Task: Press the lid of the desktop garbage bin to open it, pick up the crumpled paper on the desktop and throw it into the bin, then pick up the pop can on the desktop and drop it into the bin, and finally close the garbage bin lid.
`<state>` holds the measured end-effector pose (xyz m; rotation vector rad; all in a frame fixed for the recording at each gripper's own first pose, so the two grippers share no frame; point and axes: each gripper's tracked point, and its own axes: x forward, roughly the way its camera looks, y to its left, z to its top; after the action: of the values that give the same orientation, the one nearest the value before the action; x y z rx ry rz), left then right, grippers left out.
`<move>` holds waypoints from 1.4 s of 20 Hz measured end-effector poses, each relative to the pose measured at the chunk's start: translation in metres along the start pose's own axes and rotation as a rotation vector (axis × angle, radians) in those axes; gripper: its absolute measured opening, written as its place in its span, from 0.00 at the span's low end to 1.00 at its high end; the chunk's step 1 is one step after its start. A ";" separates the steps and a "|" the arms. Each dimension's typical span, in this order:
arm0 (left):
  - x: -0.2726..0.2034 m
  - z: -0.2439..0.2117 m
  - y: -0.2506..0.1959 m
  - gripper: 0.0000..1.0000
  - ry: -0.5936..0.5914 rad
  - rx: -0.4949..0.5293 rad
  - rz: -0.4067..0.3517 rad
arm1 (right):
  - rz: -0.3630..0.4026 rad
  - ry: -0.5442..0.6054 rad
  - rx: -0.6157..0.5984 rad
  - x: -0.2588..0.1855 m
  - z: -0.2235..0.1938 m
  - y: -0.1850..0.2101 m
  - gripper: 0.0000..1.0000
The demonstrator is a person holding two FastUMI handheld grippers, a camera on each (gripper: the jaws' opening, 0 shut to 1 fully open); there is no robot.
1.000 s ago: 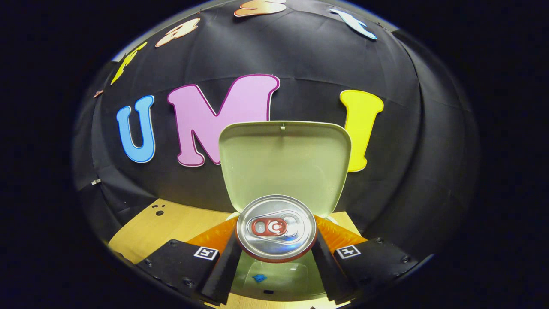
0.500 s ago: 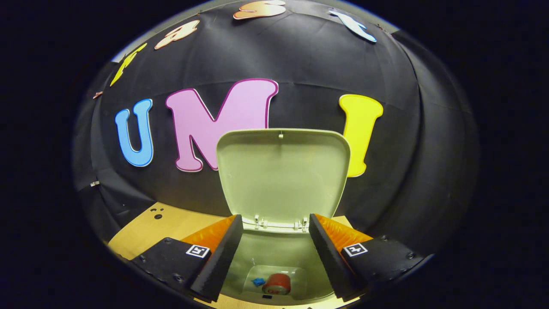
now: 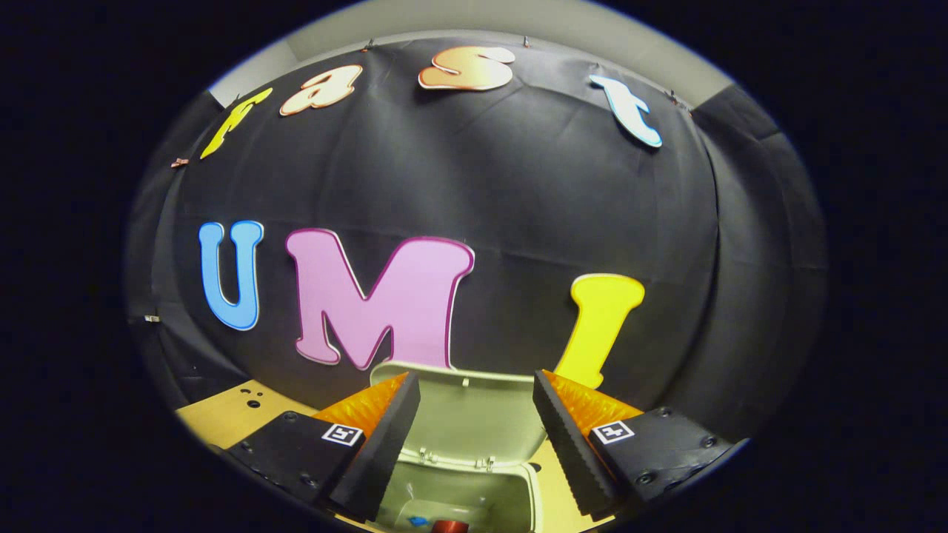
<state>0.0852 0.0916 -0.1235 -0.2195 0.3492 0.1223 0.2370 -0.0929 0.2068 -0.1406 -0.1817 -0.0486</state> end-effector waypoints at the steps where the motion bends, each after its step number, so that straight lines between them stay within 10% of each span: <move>1: 0.001 -0.002 0.000 0.96 0.002 -0.001 0.000 | 0.001 -0.012 0.006 0.005 0.006 0.003 0.96; 17: -0.017 -0.010 0.028 0.96 -0.003 -0.044 0.068 | -0.049 0.038 0.102 0.073 -0.014 0.007 0.97; 28: -0.014 -0.001 -0.003 0.96 0.002 -0.016 0.004 | -0.039 0.122 0.136 0.035 -0.032 0.008 0.98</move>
<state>0.0723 0.0872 -0.1192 -0.2343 0.3504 0.1288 0.2771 -0.0912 0.1809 0.0019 -0.0658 -0.0829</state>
